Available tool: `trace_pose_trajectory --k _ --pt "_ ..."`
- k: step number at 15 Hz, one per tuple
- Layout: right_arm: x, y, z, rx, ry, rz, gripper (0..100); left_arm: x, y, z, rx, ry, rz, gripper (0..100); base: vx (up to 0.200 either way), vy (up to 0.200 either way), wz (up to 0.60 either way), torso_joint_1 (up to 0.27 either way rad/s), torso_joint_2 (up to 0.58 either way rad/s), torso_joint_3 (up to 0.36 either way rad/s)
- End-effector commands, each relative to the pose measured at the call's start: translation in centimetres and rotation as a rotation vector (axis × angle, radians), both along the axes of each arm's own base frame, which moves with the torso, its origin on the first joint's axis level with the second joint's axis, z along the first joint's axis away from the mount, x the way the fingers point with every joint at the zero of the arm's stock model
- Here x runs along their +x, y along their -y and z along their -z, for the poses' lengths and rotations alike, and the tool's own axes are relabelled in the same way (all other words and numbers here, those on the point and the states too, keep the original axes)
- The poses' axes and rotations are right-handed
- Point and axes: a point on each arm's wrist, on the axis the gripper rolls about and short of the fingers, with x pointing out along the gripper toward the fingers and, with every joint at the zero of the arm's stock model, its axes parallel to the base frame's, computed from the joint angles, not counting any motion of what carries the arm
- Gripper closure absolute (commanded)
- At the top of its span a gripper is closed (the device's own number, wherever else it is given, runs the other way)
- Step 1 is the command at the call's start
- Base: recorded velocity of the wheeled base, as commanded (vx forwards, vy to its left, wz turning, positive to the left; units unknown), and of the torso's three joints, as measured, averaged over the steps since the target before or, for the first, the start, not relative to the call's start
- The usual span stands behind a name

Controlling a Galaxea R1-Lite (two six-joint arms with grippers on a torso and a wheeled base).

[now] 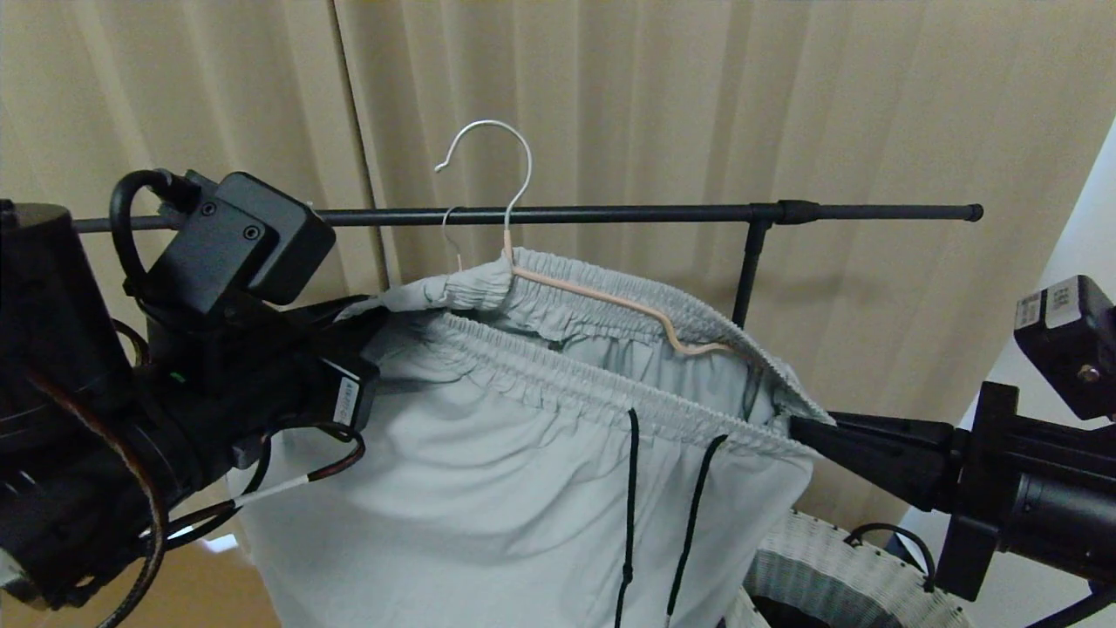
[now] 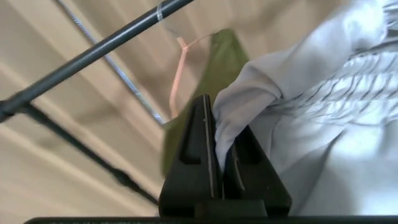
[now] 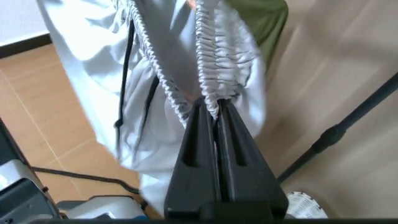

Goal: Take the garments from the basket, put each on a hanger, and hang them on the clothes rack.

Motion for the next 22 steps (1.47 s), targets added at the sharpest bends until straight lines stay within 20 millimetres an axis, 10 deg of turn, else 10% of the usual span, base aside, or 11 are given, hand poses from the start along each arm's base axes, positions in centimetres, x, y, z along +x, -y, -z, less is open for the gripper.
trace_pose_trajectory --k 1,22 --pt "0.3 -0.5 0.6 -0.019 -0.022 -0.011 0 -0.1 0.7 0.2 -0.018 -0.013 0.026 100 0.000 0.000 0.00 0.000 0.00 0.000" --pt "5.4 -3.2 -1.2 -0.256 0.214 -0.051 0 -1.9 4.4 3.0 -0.029 -0.047 0.207 100 0.000 0.000 0.00 0.000 0.00 0.000"
